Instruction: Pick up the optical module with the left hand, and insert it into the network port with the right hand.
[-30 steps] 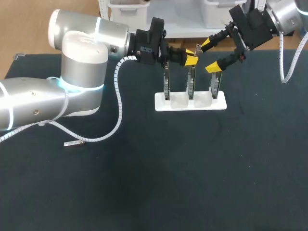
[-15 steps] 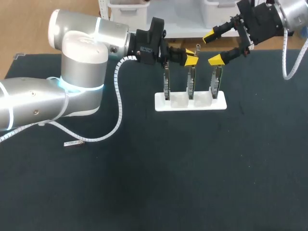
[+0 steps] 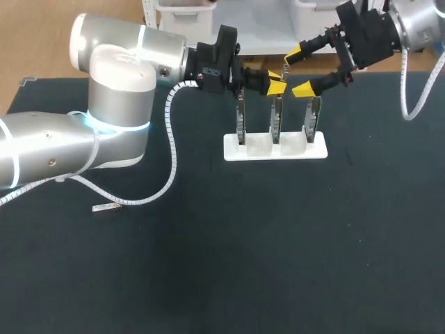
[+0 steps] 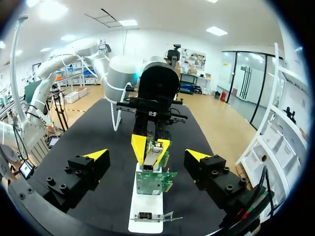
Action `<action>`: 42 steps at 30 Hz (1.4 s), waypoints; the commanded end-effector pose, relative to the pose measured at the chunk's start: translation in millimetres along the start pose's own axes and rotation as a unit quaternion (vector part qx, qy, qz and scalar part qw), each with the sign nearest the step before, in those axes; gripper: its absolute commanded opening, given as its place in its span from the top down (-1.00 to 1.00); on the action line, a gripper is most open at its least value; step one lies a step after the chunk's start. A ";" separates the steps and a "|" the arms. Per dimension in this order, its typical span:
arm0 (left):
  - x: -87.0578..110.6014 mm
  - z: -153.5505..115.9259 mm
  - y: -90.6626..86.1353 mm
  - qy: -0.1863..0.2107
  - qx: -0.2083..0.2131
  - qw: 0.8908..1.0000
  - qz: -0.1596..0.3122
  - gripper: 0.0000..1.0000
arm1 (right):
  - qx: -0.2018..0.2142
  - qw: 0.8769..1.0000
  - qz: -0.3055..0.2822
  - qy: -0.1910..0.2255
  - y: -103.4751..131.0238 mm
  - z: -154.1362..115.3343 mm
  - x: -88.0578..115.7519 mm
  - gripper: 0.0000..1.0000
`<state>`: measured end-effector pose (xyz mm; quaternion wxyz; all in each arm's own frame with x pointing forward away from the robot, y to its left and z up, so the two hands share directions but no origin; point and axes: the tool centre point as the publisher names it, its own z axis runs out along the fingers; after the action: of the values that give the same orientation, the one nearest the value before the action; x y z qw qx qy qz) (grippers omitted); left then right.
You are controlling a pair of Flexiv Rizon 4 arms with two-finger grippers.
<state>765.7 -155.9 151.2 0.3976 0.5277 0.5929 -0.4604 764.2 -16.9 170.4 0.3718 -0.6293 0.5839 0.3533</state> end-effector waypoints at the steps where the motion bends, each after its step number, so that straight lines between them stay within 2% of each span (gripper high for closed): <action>1: -0.6 0.2 2.0 0.002 0.002 1.000 0.000 1.00 | -0.003 1.000 0.000 0.000 -5.2 3.3 -2.6 -1.00; 15: -0.6 0.2 2.0 0.002 0.002 1.000 0.000 1.00 | -0.013 1.000 -0.001 -0.002 -11.4 3.4 -13.3 -1.00; 42: -0.6 0.2 2.0 0.002 0.002 1.000 0.000 1.00 | -0.020 1.000 0.001 0.000 -9.9 6.5 -13.6 -1.00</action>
<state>765.7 -155.9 151.2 0.3976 0.5277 0.5929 -0.4604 774.2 -4.1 179.7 0.3576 -0.6367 0.5767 0.3663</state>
